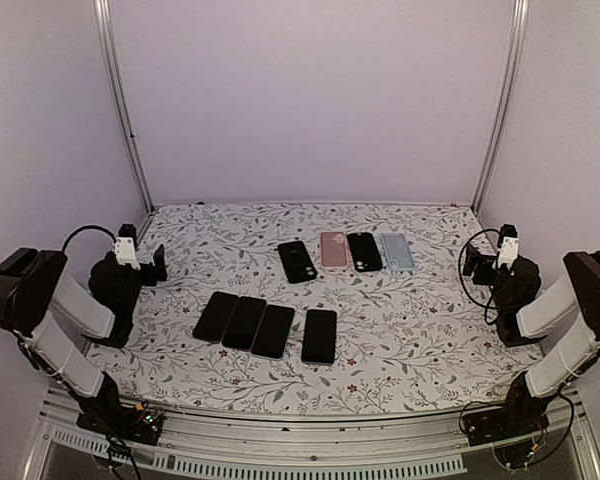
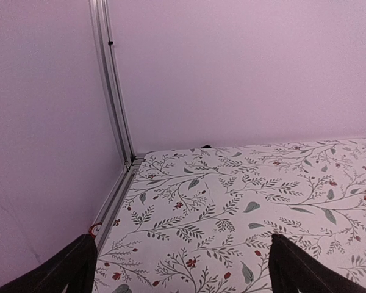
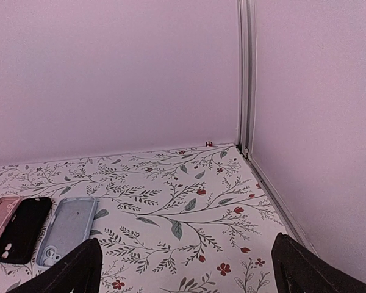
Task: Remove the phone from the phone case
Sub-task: Reset both arms
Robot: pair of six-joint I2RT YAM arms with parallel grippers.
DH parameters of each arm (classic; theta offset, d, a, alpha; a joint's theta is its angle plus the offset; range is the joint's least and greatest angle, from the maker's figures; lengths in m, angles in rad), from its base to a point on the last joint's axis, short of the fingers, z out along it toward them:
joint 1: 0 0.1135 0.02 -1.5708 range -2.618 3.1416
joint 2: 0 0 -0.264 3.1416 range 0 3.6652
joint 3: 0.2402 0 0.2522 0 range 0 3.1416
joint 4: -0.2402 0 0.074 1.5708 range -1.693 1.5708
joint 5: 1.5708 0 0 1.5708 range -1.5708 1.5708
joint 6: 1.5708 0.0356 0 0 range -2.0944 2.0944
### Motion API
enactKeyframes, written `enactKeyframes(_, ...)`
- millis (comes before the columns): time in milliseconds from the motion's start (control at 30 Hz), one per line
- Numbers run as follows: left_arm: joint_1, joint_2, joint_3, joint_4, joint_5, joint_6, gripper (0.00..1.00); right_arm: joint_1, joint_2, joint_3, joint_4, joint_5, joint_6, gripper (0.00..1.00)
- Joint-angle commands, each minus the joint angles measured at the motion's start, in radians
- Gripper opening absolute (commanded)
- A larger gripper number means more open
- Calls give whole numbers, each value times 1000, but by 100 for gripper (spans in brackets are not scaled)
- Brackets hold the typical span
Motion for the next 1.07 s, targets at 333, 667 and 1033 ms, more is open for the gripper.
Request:
enactKeyframes(333,10,-8,6,-6,13,-8,99,-4,4,11,22,-11,-7,99)
enactKeyframes(667,10,-8,6,-6,13,-7,99,-4,5,10,22,-11,-7,99)
enactKeyframes(1033,10,-9,6,-6,13,-8,99,-4,5,10,22,-11,-7,99)
